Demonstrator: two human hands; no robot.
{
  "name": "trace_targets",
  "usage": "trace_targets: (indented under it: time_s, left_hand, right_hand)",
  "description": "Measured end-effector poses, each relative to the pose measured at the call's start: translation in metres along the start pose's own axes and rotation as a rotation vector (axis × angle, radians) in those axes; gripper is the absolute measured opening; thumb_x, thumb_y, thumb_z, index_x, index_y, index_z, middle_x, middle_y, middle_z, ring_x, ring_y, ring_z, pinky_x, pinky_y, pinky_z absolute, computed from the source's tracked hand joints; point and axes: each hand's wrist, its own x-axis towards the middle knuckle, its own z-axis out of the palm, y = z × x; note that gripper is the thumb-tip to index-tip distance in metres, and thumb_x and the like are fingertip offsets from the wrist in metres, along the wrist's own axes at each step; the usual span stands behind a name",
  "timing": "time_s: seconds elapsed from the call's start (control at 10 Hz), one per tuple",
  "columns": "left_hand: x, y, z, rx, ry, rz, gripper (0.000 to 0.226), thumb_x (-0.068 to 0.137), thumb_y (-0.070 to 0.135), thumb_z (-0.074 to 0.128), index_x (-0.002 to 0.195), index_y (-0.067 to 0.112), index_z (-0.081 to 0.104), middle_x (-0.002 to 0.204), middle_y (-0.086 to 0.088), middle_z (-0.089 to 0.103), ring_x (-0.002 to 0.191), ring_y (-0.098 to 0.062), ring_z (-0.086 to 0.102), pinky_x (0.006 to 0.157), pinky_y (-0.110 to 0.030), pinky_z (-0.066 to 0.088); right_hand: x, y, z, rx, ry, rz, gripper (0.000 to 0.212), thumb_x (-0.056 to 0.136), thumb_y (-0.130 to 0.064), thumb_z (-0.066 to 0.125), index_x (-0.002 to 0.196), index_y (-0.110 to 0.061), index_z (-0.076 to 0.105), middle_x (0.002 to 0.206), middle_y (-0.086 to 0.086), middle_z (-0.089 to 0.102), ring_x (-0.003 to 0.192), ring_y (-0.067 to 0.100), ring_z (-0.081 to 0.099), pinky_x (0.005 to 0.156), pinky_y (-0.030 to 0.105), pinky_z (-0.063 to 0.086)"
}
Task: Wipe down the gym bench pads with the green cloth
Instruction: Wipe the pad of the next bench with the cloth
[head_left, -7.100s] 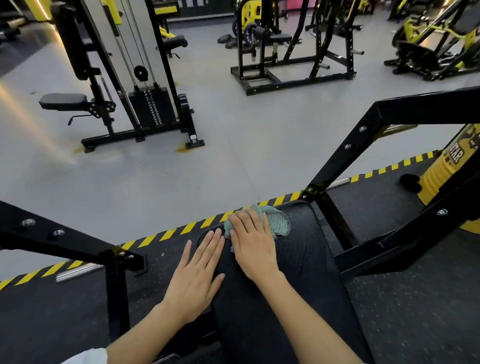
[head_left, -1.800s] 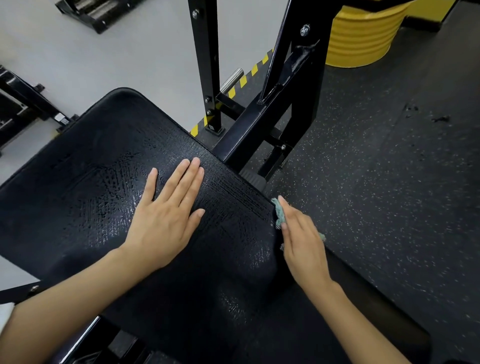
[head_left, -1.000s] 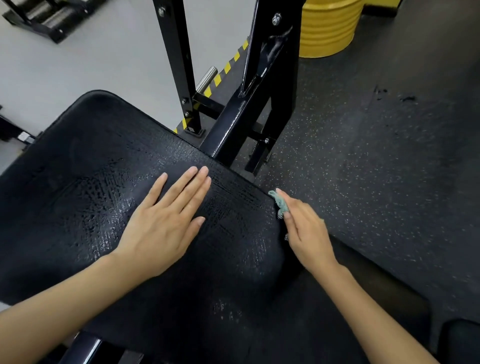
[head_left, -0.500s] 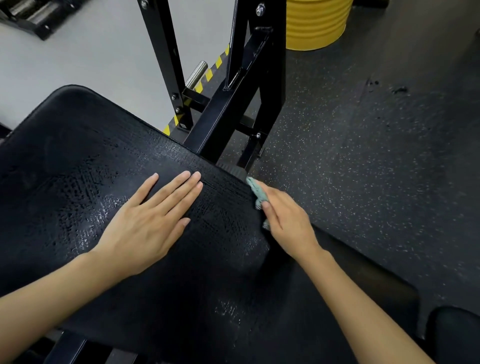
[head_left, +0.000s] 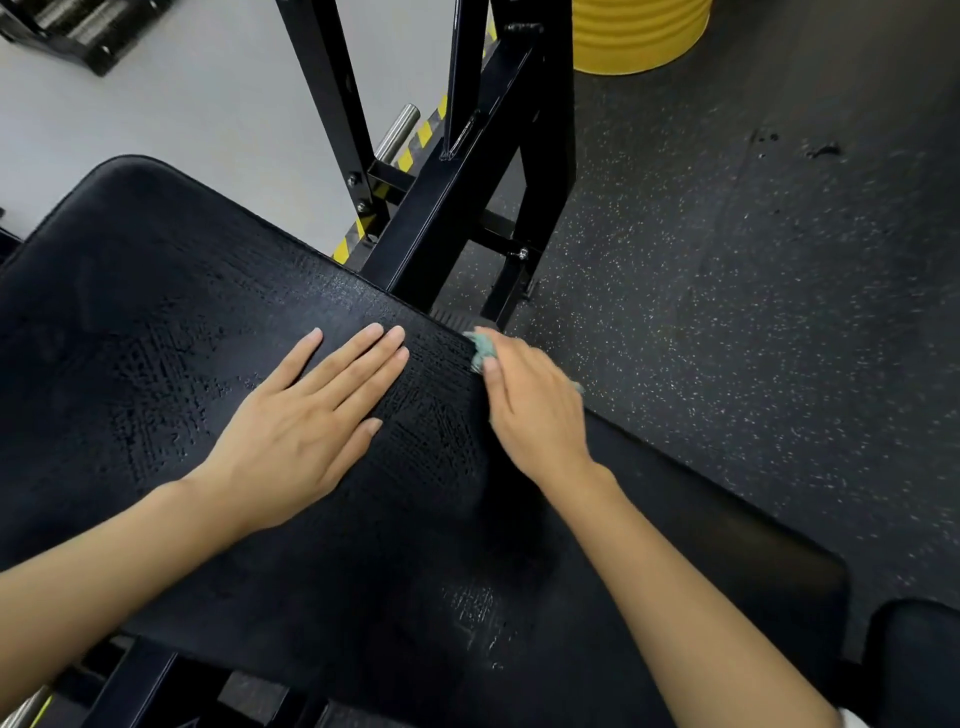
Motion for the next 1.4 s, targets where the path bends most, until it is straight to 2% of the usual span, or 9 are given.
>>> trace_targets:
  time_s: [0.1, 0.2, 0.3, 0.5, 0.7, 0.8, 1.0, 1.1, 1.4]
  left_hand:
    - [0.005, 0.002, -0.001, -0.002, -0.011, 0.017, 0.058, 0.101, 0.034, 0.025, 0.153, 0.009, 0.026, 0.161, -0.005, 0.022, 0.149, -0.019, 0.018, 0.119, -0.049, 0.019]
    - [0.009, 0.007, 0.000, 0.007, -0.026, 0.023, 0.058, 0.101, 0.033, 0.025, 0.153, 0.008, 0.025, 0.161, -0.005, 0.021, 0.150, -0.020, 0.017, 0.118, -0.050, 0.019]
    - [0.013, 0.012, 0.003, 0.021, -0.031, 0.042, 0.058, 0.101, 0.033, 0.024, 0.153, 0.007, 0.024, 0.162, -0.006, 0.019, 0.150, -0.021, 0.016, 0.119, -0.049, 0.019]
    - [0.022, 0.024, 0.006, 0.032, -0.052, 0.101, 0.059, 0.101, 0.035, 0.023, 0.153, 0.007, 0.021, 0.163, -0.007, 0.016, 0.150, -0.021, 0.014, 0.118, -0.049, 0.020]
    - [0.031, 0.035, 0.009, 0.017, -0.052, 0.139, 0.060, 0.101, 0.036, 0.021, 0.153, 0.007, 0.022, 0.162, -0.007, 0.016, 0.150, -0.021, 0.015, 0.118, -0.048, 0.019]
    - [0.035, 0.044, 0.010, 0.015, -0.057, 0.150, 0.060, 0.101, 0.036, 0.021, 0.153, 0.007, 0.021, 0.163, -0.006, 0.016, 0.150, -0.021, 0.014, 0.118, -0.048, 0.020]
    - [0.038, 0.049, 0.011, 0.018, -0.066, 0.144, 0.060, 0.101, 0.037, 0.022, 0.154, 0.007, 0.021, 0.163, -0.007, 0.015, 0.150, -0.020, 0.015, 0.118, -0.048, 0.020]
    - [0.038, 0.049, 0.010, 0.016, -0.076, 0.144, 0.061, 0.101, 0.037, 0.022, 0.154, 0.007, 0.020, 0.163, -0.006, 0.015, 0.150, -0.020, 0.014, 0.119, -0.048, 0.019]
    - [0.038, 0.051, 0.009, 0.013, -0.085, 0.134, 0.061, 0.101, 0.038, 0.023, 0.153, 0.008, 0.022, 0.163, -0.006, 0.016, 0.150, -0.020, 0.015, 0.118, -0.048, 0.020]
  right_hand:
    - [0.009, -0.011, 0.005, 0.012, 0.000, -0.020, 0.040, 0.103, -0.031, 0.029, 0.136, -0.021, 0.049, 0.125, -0.005, 0.062, 0.107, 0.018, 0.056, 0.086, 0.037, 0.044]
    - [-0.007, 0.015, 0.001, 0.029, -0.011, -0.034, 0.039, 0.103, -0.031, 0.031, 0.134, -0.018, 0.051, 0.122, -0.004, 0.063, 0.105, 0.018, 0.056, 0.083, 0.037, 0.045]
    - [-0.037, 0.062, -0.010, 0.001, -0.018, 0.002, 0.042, 0.102, -0.033, 0.028, 0.133, -0.020, 0.052, 0.121, -0.005, 0.063, 0.106, 0.018, 0.056, 0.086, 0.039, 0.047]
    - [-0.090, 0.135, -0.035, -0.076, -0.018, 0.145, 0.048, 0.101, -0.038, 0.022, 0.132, -0.020, 0.054, 0.120, -0.007, 0.063, 0.110, 0.015, 0.055, 0.089, 0.026, 0.038]
    - [-0.071, 0.100, -0.023, -0.064, 0.053, 0.192, 0.049, 0.100, -0.035, 0.022, 0.126, -0.016, 0.059, 0.114, -0.002, 0.067, 0.102, 0.018, 0.060, 0.084, 0.031, 0.043]
    - [-0.050, 0.070, -0.017, -0.042, 0.045, 0.140, 0.046, 0.101, -0.034, 0.022, 0.125, -0.019, 0.058, 0.112, -0.003, 0.067, 0.099, 0.019, 0.060, 0.080, 0.033, 0.045]
    - [-0.023, 0.029, -0.006, 0.032, 0.048, 0.066, 0.039, 0.102, -0.032, 0.030, 0.127, -0.020, 0.057, 0.113, -0.007, 0.066, 0.099, 0.015, 0.059, 0.083, 0.033, 0.044]
    - [-0.035, 0.048, -0.010, 0.025, 0.018, 0.062, 0.039, 0.102, -0.035, 0.031, 0.128, -0.021, 0.056, 0.114, -0.007, 0.065, 0.099, 0.014, 0.058, 0.084, 0.035, 0.044]
    - [-0.079, 0.110, -0.031, -0.041, -0.016, 0.154, 0.051, 0.100, -0.043, 0.021, 0.126, -0.019, 0.057, 0.115, -0.007, 0.063, 0.102, 0.014, 0.055, 0.085, 0.027, 0.038]
